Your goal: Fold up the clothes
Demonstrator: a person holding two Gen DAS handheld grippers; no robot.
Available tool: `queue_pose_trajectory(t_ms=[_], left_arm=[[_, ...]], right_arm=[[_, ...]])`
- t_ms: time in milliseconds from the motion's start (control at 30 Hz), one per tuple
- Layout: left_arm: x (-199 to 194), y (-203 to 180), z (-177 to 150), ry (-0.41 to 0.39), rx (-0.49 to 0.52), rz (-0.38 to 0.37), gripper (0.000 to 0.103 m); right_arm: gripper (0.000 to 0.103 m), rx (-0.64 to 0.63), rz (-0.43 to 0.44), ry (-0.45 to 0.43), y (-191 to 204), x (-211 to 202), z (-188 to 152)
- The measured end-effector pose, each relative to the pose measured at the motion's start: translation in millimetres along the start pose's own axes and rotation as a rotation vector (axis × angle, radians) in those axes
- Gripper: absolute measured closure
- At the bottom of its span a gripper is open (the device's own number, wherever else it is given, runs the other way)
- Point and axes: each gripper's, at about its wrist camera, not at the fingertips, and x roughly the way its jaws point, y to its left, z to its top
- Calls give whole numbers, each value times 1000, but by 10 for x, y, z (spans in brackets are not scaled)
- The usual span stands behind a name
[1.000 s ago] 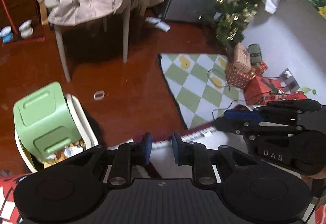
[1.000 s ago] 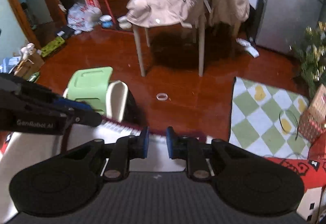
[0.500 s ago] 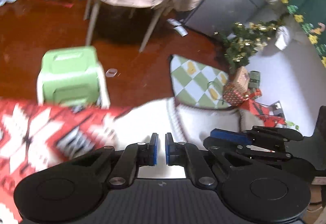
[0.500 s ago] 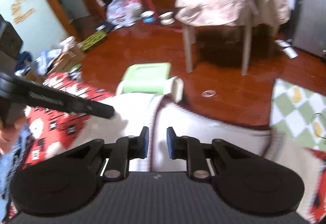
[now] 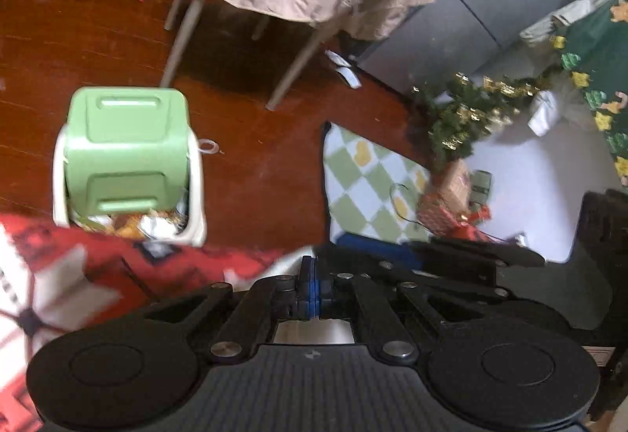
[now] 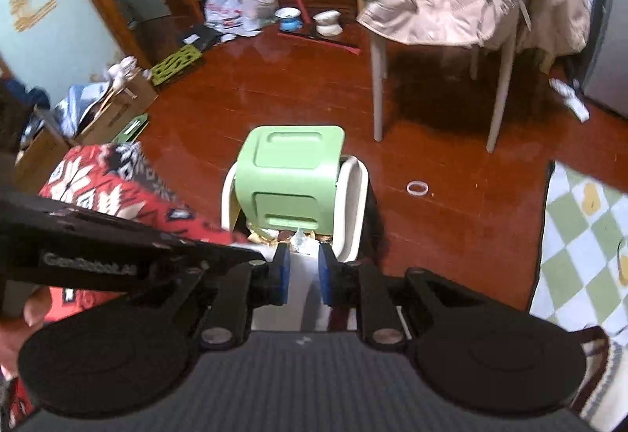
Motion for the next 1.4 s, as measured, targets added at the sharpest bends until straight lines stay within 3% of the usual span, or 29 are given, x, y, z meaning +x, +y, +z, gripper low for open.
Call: queue_pose_trajectory(t_ms=[233,467,600,800,967,1167,1333,1400], left_arm=[[-352,65,22,-54,-33,15,100],[-793,182,-561,8,-84,38,96],[-859,224,-889,51,-108,35,97],[-824,172,-1088,29,-121,5,94],[-840,-1,-1093,-18,-42,-16,101],[-823,-168,-1153,-25,78,43,101],[-912,-143,-1201,-49,115,87,101],[-961,-94,-1202,-55,114,105,98]], right_arm=[[86,76,-5,-70,-80,-314,12],[86,-47,86,-22,344,-502,-322],[86,-2,101,-13,428,-548,-469],[85,4,113,-21,505,-704,-635],[85,29,128,-32,512,-838,-741],[85,91,187,-28,583,-810,-626],[86,38,176,58,731,-487,-557],[90,-1,123,71,726,-411,-599]])
